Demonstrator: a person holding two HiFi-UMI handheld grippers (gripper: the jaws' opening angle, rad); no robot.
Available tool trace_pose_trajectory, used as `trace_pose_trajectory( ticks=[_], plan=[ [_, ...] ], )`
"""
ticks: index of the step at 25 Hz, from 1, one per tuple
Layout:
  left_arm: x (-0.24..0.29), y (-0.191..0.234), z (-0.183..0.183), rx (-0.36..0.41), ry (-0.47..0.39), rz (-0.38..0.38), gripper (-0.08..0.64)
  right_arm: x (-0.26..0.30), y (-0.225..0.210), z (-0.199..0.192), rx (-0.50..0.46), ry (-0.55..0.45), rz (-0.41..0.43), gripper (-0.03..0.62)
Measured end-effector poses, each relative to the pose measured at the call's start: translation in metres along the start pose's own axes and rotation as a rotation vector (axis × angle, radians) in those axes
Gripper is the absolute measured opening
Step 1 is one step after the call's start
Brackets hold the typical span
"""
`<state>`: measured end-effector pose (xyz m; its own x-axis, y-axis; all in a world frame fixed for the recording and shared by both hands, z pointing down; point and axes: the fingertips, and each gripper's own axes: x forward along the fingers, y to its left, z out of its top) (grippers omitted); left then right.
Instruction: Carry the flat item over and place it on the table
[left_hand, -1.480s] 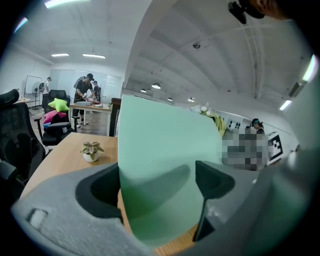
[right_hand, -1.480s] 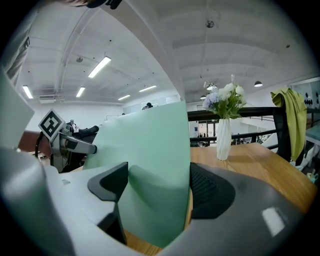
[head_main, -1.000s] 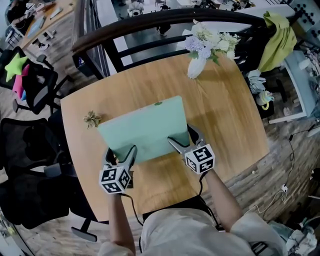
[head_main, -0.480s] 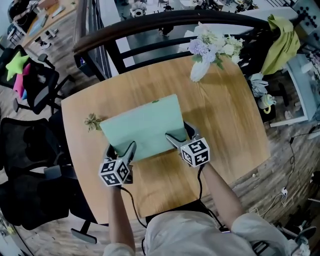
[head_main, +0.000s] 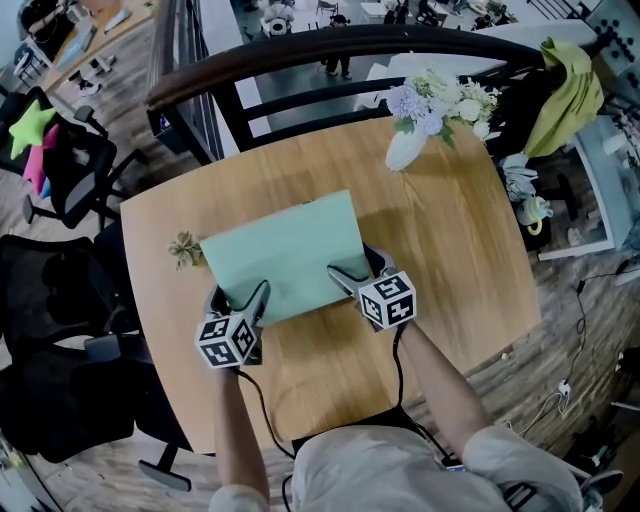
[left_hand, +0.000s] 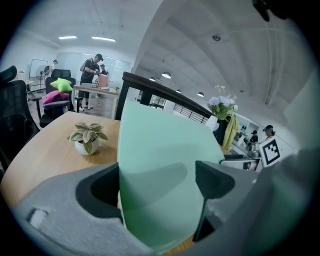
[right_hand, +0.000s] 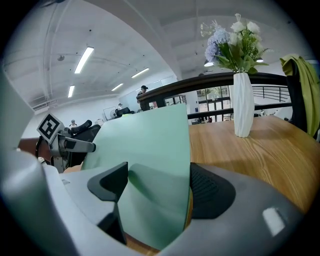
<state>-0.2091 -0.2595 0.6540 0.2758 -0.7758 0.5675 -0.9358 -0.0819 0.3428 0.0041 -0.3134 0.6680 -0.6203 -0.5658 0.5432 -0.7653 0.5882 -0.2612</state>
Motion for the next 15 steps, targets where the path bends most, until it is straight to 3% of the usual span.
trace_pose_trajectory(
  ticks=[15],
  plan=[
    [0.021, 0.018, -0.011, -0.009, 0.056, 0.015, 0.477, 0.027, -0.006, -0.003, 0.039, 0.076, 0.031, 0.4]
  ],
)
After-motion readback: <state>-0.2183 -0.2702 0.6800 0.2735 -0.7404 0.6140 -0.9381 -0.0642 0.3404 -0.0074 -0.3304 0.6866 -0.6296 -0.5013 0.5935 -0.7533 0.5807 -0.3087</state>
